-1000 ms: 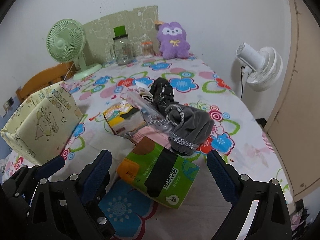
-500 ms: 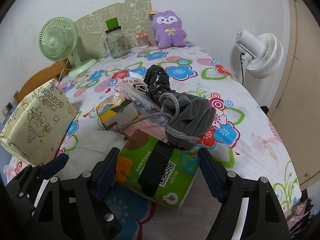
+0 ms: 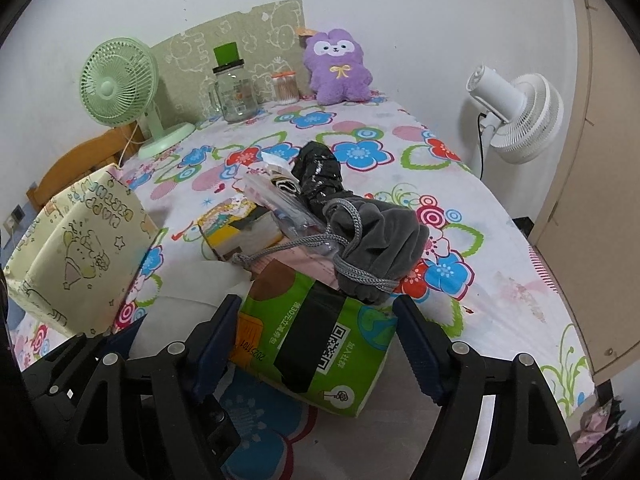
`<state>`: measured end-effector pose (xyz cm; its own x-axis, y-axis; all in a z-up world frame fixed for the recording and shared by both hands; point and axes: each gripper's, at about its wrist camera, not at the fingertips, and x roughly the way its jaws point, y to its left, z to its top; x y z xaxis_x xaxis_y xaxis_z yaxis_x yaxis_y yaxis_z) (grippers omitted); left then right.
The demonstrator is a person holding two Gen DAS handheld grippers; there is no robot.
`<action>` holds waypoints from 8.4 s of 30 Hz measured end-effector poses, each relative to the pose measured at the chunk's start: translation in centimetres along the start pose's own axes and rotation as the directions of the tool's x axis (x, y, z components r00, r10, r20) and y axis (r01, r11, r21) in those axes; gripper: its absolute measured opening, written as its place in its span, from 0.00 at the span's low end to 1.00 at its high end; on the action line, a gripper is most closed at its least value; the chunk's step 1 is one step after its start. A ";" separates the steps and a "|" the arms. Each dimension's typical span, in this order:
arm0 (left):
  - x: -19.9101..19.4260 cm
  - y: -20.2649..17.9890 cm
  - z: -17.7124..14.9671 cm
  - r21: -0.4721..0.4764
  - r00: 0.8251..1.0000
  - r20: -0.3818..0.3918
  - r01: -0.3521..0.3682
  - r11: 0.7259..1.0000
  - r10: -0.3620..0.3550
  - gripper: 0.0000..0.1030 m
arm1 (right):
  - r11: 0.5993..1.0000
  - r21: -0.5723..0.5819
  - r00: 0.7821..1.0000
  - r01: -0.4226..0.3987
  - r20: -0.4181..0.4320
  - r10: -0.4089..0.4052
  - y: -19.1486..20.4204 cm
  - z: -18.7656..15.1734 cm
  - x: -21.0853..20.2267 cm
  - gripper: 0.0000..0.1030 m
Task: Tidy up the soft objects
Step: 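Grasp the folded white pad with the left tool while the right tool grasps the green tissue pack, then lift the white pad with the left tool while the right tool lifts the green pack, then lower the white pad into the box with the left tool while the right tool drops the green pack in, then withdraw both tools from the box toward the yellow snack pack and grey fabric, then grasp the yellow cartoon-bear pack with the left tool while the right tool grasps the grey knit fabric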
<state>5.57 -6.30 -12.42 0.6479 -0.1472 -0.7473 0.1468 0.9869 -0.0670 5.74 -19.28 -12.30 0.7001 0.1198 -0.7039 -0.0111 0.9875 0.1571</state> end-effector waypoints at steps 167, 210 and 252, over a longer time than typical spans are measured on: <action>-13.7 11.3 7.2 -0.074 0.960 0.209 -0.176 0.982 0.188 0.98 | 0.937 -0.320 0.966 -0.142 0.162 0.202 16.8 9.2 -9.4 0.96; -6.8 -1.1 5.6 0.008 0.981 0.179 -0.080 0.997 0.078 0.97 | 0.980 -0.189 0.978 -0.056 0.187 0.092 2.1 6.2 -7.0 0.96; 5.2 -3.0 6.6 0.056 0.990 0.006 -0.142 0.988 0.141 0.89 | 0.999 -0.028 0.998 -0.035 -0.052 0.034 -4.1 5.3 3.8 0.73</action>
<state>13.44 -10.43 -11.80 0.6664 -0.0065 -0.7456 0.0954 0.9925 0.0766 12.23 -23.46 -11.89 0.6611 0.1582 -0.7334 -0.0560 0.9852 0.1620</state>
